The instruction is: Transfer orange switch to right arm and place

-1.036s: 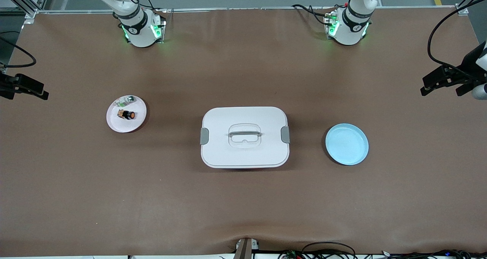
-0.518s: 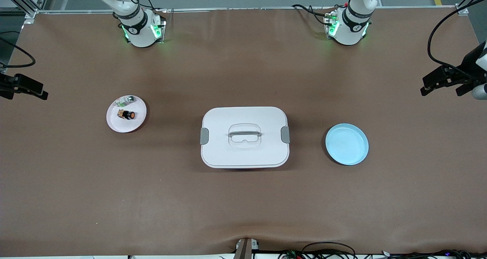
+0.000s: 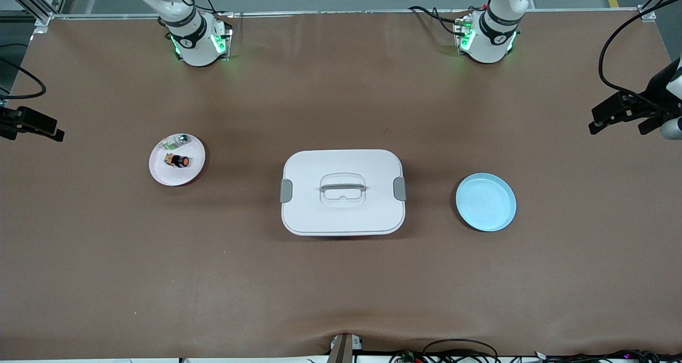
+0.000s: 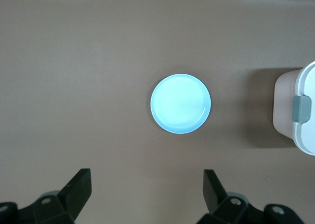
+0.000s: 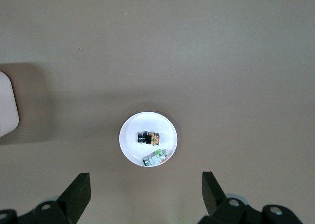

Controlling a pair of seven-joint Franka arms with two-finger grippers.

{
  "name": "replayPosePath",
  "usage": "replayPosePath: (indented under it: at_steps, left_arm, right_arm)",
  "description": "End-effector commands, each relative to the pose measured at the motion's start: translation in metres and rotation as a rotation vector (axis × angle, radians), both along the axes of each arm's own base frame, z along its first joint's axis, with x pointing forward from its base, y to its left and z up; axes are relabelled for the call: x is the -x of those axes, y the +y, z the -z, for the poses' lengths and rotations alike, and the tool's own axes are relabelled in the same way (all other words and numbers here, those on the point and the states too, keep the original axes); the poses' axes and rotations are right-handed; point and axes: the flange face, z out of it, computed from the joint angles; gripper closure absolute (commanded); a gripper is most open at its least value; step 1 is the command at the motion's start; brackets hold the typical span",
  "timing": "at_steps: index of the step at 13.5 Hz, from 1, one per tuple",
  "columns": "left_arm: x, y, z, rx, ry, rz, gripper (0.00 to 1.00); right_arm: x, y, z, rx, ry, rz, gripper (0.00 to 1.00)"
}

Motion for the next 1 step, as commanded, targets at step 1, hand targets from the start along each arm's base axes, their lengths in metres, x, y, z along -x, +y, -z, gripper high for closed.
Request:
replayPosePath:
  at_steps: [1]
  left_arm:
    - [-0.0014, -0.0017, -0.0046, -0.015, -0.003, 0.015, 0.00]
  right_arm:
    - [0.0006, -0.0009, -0.0008, -0.010, -0.013, 0.018, 0.00]
